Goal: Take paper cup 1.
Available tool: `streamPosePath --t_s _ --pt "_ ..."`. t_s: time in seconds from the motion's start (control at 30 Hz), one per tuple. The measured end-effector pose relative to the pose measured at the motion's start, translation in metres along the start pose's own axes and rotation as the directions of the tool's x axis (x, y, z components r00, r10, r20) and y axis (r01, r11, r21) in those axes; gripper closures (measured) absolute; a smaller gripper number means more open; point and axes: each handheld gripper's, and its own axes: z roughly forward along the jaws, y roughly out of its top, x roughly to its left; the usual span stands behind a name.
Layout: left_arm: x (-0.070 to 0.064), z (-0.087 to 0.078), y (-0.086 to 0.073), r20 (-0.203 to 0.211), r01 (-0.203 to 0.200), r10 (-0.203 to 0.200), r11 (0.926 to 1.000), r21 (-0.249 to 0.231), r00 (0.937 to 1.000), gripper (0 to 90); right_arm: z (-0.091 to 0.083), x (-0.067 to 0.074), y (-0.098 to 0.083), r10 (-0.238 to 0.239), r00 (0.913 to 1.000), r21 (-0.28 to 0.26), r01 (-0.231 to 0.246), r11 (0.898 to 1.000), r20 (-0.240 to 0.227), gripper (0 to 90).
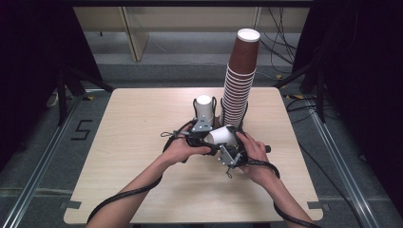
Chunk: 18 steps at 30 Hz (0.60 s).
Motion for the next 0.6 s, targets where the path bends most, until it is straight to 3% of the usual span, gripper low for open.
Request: streamPosePath --t_s 0.03,0.07,0.5,0.53,0.6 --pt "-0.0002 0.0005 0.0000 0.000 0.001 -0.001 1.0000 -0.004 1.0000 26.7 0.0000 -0.0004 -0.0001 -0.007 1.0000 0.000 0.007 1.000 0.003 27.1" --pt "-0.0002 0.0006 0.0000 0.000 0.000 0.000 1.0000 -0.003 1.0000 27.0 -0.0004 0.0015 0.0008 0.029 0.9996 0.008 -0.029 1.000 0.001 27.1" --pt "0.0003 -0.0012 -0.0024 0.001 0.009 -0.009 0.9999 -0.004 1.0000 29.0 -0.0006 0.0018 0.0022 0.002 1.0000 0.008 -0.002 1.000 -0.004 25.5" --pt "0.0006 -0.0015 -0.0031 0.002 0.008 -0.008 1.0000 -0.004 1.0000 29.4 0.0000 0.0005 0.0018 -0.027 0.9996 0.001 0.027 1.000 0.004 25.1" --pt "0.0007 -0.0018 -0.0043 0.002 0.011 -0.011 0.9999 -0.009 0.9999 30.0 0.0006 0.0001 0.0021 -0.035 0.9994 -0.001 0.035 0.999 -0.003 23.9"
